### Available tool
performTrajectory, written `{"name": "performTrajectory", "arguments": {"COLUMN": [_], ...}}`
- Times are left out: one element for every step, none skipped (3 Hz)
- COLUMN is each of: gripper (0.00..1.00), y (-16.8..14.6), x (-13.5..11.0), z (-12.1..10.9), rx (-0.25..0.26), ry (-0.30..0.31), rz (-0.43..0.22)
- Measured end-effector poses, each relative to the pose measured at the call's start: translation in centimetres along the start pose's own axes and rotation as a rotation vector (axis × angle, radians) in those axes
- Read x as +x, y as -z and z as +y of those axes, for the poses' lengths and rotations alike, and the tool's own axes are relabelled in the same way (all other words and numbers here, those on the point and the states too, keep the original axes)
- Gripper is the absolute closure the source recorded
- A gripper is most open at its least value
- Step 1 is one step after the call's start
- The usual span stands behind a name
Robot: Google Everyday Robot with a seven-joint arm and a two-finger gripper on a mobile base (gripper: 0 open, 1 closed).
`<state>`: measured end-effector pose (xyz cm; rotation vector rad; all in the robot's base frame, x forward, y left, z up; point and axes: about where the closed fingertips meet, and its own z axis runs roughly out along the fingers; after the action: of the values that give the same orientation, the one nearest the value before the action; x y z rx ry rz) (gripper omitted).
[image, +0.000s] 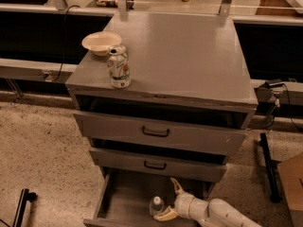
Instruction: Pick blue plastic bottle from bottom drawer and place on counter
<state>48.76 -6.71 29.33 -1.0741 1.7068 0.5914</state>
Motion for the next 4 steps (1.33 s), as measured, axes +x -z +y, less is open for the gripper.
{"name": "performTrajectory", "arguments": {"gripper": [0.0,0.0,0.0,0.18], "y": [-1.5,-2.7,-3.6,-4.4], "x": [2.0,3.2,3.7,4.2], "z": [-0.5,-0.3,0.2,0.6], "rx": [-0.009,-0.035,-0.065,-0.1], "ry": [-0.004,0.012,0.024,0.028], "rz": [0.014,0.027,0.028,0.038]}}
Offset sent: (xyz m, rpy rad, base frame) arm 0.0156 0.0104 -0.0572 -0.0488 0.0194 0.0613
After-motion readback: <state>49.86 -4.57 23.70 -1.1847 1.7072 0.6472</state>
